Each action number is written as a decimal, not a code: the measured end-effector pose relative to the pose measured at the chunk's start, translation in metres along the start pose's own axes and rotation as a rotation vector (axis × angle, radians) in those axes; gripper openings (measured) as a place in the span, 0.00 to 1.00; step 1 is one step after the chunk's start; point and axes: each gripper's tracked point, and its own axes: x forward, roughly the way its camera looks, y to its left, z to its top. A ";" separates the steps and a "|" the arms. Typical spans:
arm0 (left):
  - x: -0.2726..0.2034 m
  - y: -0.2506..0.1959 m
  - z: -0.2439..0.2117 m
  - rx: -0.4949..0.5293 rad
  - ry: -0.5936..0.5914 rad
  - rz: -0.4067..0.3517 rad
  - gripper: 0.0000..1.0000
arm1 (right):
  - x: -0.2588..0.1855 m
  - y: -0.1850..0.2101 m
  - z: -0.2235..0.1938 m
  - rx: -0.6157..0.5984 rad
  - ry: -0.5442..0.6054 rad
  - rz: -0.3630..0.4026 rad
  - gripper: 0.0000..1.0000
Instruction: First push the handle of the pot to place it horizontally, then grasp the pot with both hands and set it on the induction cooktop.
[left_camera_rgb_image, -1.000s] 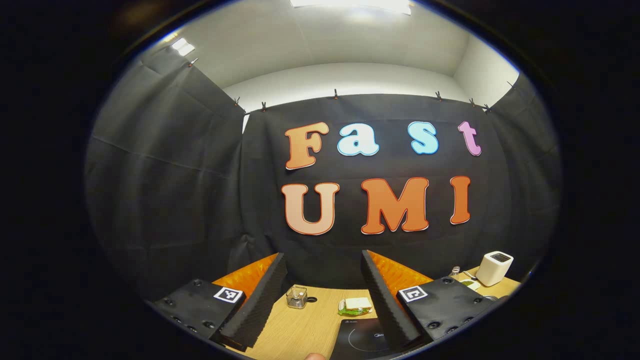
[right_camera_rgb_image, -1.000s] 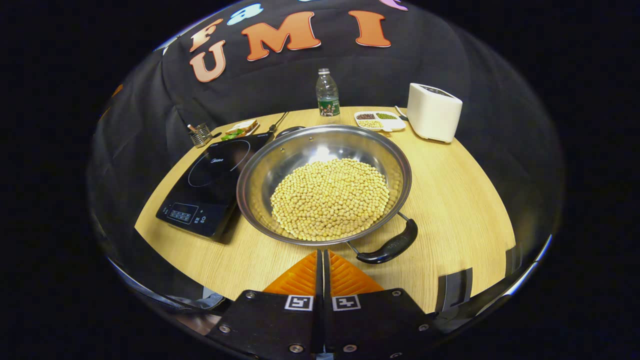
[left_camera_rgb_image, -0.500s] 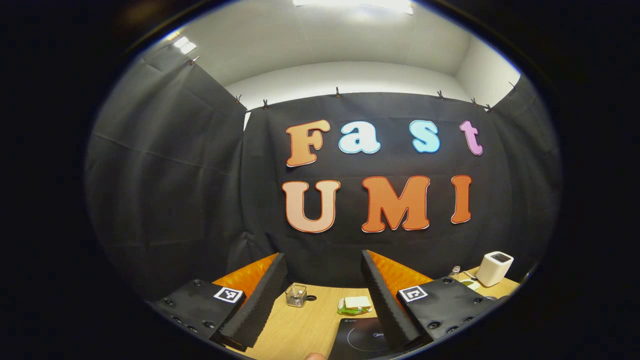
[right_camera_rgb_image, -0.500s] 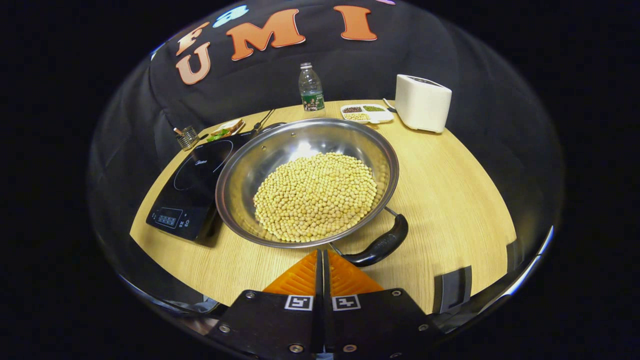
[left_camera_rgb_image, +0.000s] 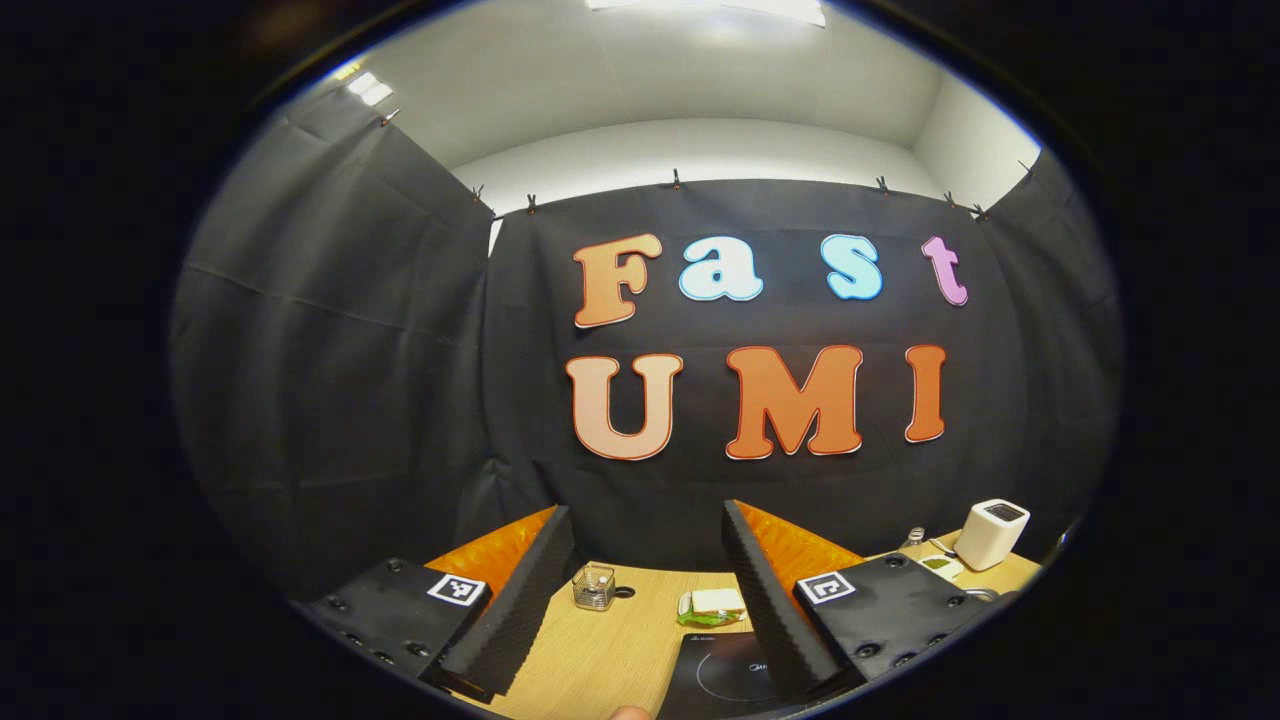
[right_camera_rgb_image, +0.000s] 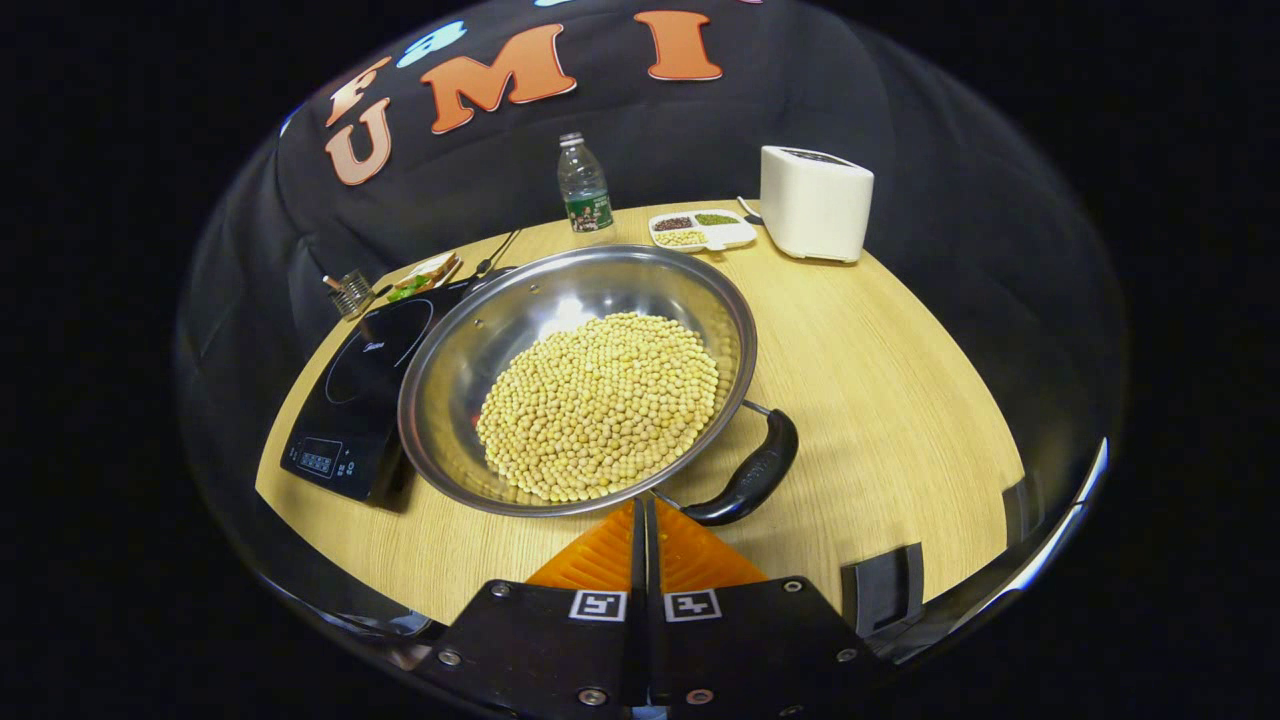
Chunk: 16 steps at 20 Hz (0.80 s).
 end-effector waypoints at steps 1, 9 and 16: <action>0.002 0.001 -0.001 -0.002 0.004 -0.001 0.99 | 0.003 -0.003 0.000 0.001 -0.005 -0.013 0.00; 0.007 -0.001 -0.006 -0.001 0.016 -0.008 0.98 | 0.015 -0.020 0.010 0.053 -0.017 -0.057 0.00; 0.020 -0.004 -0.017 0.005 0.039 -0.011 0.99 | 0.022 -0.035 0.023 0.091 -0.027 -0.084 0.00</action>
